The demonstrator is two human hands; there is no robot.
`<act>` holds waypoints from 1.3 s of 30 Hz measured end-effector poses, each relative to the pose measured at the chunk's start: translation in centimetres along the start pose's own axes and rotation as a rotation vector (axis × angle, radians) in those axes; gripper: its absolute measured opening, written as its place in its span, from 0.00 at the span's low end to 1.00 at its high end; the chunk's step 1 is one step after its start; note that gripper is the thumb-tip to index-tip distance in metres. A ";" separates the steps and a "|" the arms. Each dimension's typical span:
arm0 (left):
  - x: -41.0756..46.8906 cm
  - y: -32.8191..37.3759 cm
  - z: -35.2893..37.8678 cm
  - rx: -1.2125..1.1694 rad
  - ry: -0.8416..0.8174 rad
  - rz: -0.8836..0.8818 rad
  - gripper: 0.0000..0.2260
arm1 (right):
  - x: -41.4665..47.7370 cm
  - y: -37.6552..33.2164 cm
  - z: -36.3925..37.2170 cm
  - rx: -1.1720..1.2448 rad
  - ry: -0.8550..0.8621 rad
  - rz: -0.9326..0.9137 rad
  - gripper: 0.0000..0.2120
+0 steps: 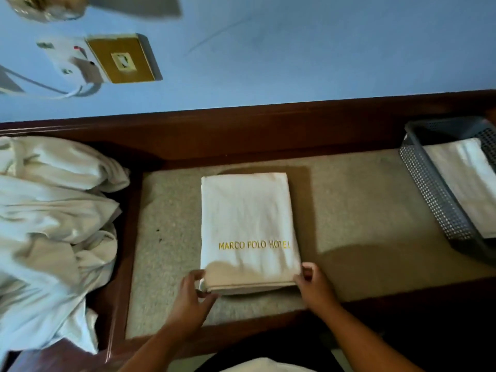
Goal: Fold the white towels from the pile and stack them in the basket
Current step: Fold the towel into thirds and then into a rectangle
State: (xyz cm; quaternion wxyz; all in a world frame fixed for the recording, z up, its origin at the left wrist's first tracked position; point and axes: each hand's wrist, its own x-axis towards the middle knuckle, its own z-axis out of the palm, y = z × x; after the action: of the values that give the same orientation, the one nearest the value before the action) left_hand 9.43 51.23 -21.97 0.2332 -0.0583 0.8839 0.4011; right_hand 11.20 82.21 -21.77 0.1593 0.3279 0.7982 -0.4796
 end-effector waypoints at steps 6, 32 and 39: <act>2.6 4.4 1.5 -0.211 0.124 -0.438 0.16 | 0.7 -2.4 -0.1 -0.137 0.006 0.152 0.13; 0.2 2.7 -0.7 0.000 -0.032 -0.426 0.10 | -1.3 0.0 -1.7 -0.438 -0.108 0.258 0.17; 0.1 5.3 3.7 0.653 -0.141 0.356 0.36 | -2.6 -1.5 2.7 -0.818 -0.233 -0.636 0.36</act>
State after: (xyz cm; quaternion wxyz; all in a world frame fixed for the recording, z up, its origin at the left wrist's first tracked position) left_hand 9.19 57.47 -20.49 0.2265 0.2013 0.9433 0.1354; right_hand 11.95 78.43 -20.64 0.2085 -0.0747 0.9570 -0.1871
